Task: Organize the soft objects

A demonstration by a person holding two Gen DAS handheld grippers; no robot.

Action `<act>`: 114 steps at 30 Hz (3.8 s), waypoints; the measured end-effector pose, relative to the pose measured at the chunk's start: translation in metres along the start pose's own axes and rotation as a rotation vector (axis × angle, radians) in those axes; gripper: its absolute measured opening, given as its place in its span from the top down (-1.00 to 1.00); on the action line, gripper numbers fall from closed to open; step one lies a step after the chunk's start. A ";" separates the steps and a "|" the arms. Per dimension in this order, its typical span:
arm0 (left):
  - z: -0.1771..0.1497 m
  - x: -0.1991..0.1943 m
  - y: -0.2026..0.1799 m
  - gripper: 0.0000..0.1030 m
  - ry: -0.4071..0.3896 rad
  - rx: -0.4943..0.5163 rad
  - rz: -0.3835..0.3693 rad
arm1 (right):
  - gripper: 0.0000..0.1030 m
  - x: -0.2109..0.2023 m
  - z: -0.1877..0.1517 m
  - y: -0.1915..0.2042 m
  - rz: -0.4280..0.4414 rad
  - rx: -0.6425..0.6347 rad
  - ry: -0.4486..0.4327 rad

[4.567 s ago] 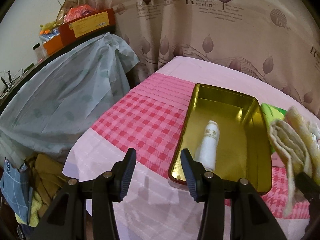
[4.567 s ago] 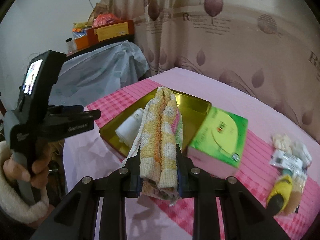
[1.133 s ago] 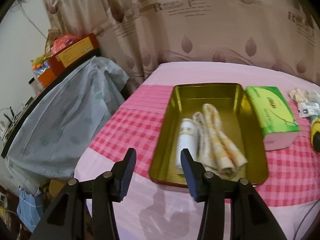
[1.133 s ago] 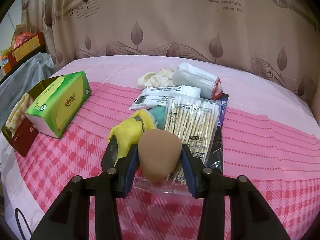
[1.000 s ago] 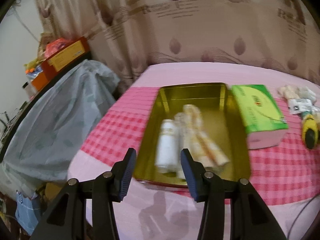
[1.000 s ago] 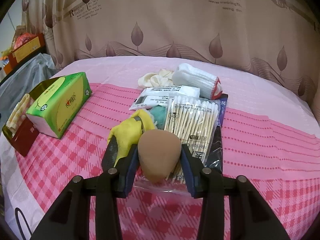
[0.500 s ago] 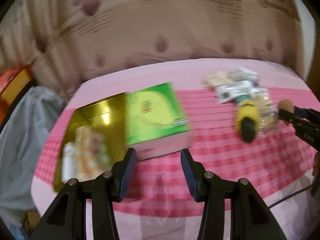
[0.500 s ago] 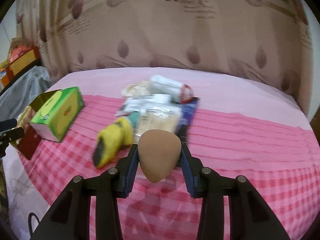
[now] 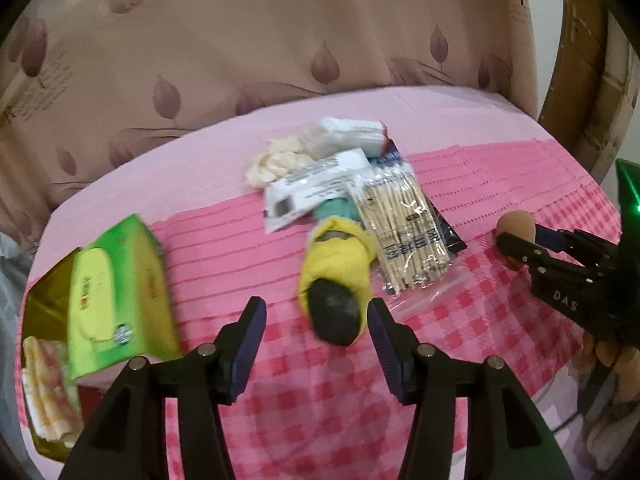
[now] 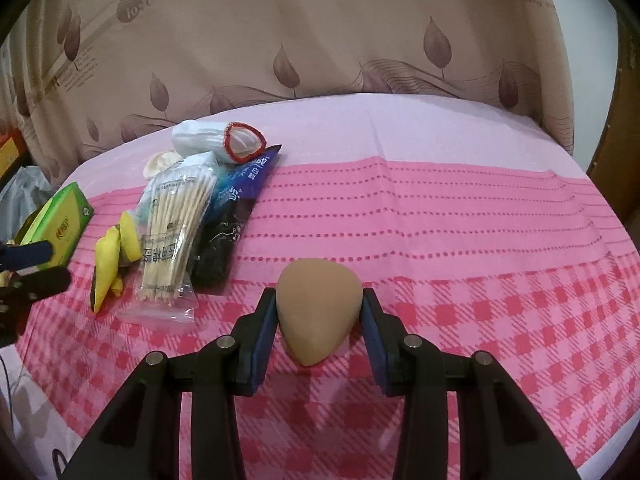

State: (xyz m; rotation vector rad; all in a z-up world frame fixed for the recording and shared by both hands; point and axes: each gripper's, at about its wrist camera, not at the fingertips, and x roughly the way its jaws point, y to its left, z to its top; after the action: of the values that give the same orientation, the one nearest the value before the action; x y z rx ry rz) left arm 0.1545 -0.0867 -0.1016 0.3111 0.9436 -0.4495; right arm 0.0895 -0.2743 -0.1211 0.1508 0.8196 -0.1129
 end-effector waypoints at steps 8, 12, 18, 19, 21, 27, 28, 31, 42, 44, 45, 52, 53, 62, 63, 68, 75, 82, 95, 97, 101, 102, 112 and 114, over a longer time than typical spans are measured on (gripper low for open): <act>0.010 0.038 -0.003 -0.05 0.050 -0.012 -0.002 | 0.26 0.003 0.000 -0.001 0.019 0.021 0.013; 0.008 0.056 0.004 -0.05 0.087 -0.054 -0.023 | 0.26 0.006 0.001 -0.001 0.031 0.026 0.026; 0.001 0.057 0.014 0.24 0.086 -0.119 -0.064 | 0.26 0.009 0.002 0.004 0.027 0.014 0.034; 0.001 0.056 0.014 0.25 0.084 -0.114 -0.055 | 0.26 0.009 0.002 0.004 0.027 0.014 0.035; -0.001 0.050 0.013 0.27 0.073 -0.111 -0.046 | 0.26 0.009 0.001 0.005 0.025 0.012 0.035; -0.007 0.028 0.015 0.27 0.045 -0.122 -0.041 | 0.26 0.010 0.002 0.006 0.022 0.008 0.038; -0.008 0.025 0.015 0.27 0.041 -0.120 -0.038 | 0.26 0.010 0.002 0.006 0.021 0.006 0.038; -0.010 0.014 0.018 0.27 0.035 -0.128 -0.041 | 0.26 0.010 0.001 0.006 0.018 0.003 0.039; -0.020 -0.029 0.037 0.27 0.001 -0.178 0.010 | 0.26 0.012 0.001 0.009 0.007 -0.009 0.042; -0.021 -0.035 0.044 0.27 -0.007 -0.187 0.025 | 0.26 0.012 0.001 0.009 0.007 -0.007 0.041; -0.021 -0.038 0.047 0.27 -0.012 -0.191 0.029 | 0.26 0.012 0.001 0.010 0.006 -0.008 0.042; -0.026 -0.060 0.079 0.27 -0.039 -0.235 0.086 | 0.26 0.012 0.001 0.010 0.003 -0.011 0.042; -0.027 -0.064 0.085 0.27 -0.044 -0.244 0.095 | 0.26 0.012 0.001 0.010 0.002 -0.011 0.043; -0.041 -0.084 0.151 0.27 -0.062 -0.333 0.205 | 0.26 0.013 0.001 0.011 -0.009 -0.020 0.045; -0.043 -0.085 0.156 0.27 -0.061 -0.341 0.214 | 0.26 0.013 0.001 0.012 -0.010 -0.021 0.046; -0.053 -0.086 0.190 0.27 -0.047 -0.394 0.273 | 0.26 0.013 0.001 0.013 -0.018 -0.027 0.048; -0.066 -0.079 0.224 0.27 -0.016 -0.453 0.315 | 0.26 0.014 0.002 0.018 -0.029 -0.035 0.050; -0.075 -0.064 0.247 0.27 0.020 -0.501 0.344 | 0.26 0.015 0.002 0.019 -0.038 -0.042 0.052; -0.087 -0.042 0.275 0.27 0.068 -0.528 0.381 | 0.26 0.015 0.002 0.021 -0.043 -0.044 0.052; -0.088 -0.039 0.277 0.27 0.072 -0.528 0.383 | 0.26 0.015 0.002 0.021 -0.043 -0.044 0.053; -0.092 -0.034 0.282 0.27 0.088 -0.534 0.386 | 0.26 0.015 0.002 0.021 -0.048 -0.045 0.053; -0.093 -0.032 0.282 0.27 0.092 -0.533 0.386 | 0.26 0.015 0.002 0.022 -0.048 -0.045 0.053; -0.096 -0.027 0.284 0.26 0.102 -0.535 0.384 | 0.26 0.015 0.002 0.022 -0.051 -0.046 0.054; -0.097 -0.026 0.285 0.25 0.105 -0.537 0.383 | 0.26 0.015 0.002 0.022 -0.051 -0.046 0.054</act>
State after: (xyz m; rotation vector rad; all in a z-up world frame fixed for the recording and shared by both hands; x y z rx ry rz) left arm 0.2150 0.2086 -0.1158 0.0200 1.0405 0.1775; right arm 0.1047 -0.2535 -0.1291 0.0899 0.8792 -0.1389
